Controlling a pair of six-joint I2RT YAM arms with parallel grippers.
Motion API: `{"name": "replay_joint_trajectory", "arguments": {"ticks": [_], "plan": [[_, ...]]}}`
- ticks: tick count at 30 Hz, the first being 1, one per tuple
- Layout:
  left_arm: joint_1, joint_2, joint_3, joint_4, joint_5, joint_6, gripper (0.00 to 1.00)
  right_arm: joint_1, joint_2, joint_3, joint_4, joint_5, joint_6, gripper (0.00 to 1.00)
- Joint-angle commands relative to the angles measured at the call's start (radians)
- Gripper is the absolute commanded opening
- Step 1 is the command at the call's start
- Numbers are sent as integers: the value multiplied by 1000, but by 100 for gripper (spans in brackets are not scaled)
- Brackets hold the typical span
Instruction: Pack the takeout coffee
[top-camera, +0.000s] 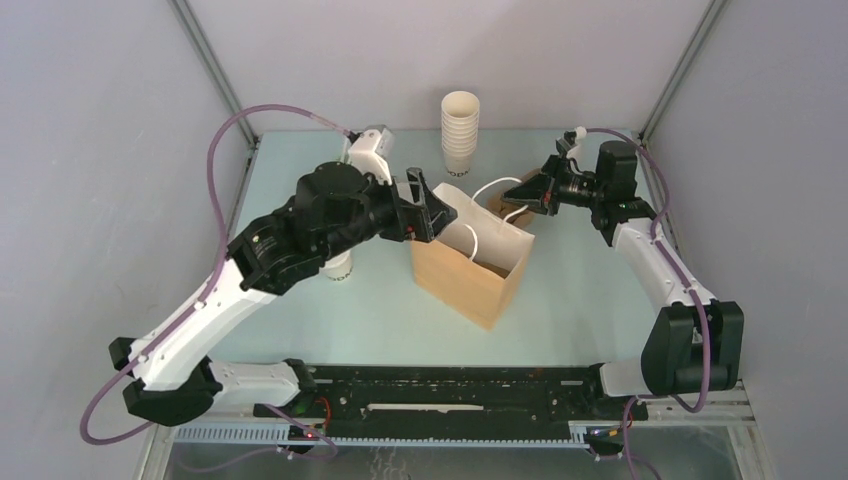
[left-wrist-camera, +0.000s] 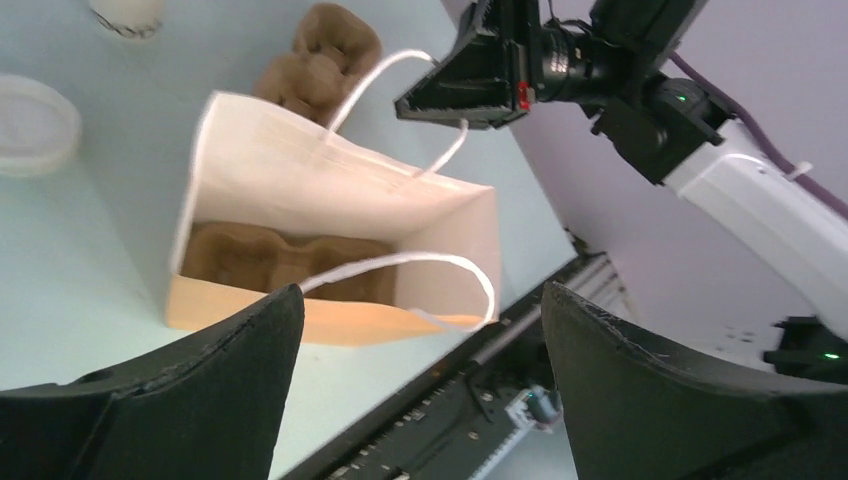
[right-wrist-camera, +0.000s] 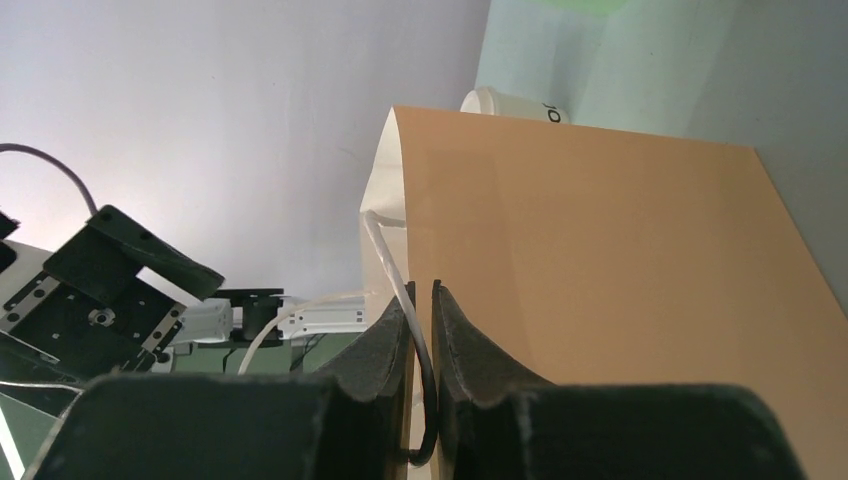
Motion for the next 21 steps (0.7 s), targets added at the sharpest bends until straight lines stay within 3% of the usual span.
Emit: {"name": "replay_joint_trajectory", "arguments": {"ticks": [1, 13, 17, 21], "plan": [[2, 28, -83, 82, 134, -207, 92, 12, -48, 37, 8, 3, -25, 18], [-42, 136, -91, 234, 99, -244, 77, 18, -83, 37, 3, 6, -16, 18], [-40, 167, -74, 225, 92, -236, 57, 16, -106, 38, -2, 7, -14, 18], [-15, 160, -47, 185, 102, -187, 19, 12, -138, 50, -40, 19, -31, 16]]}}
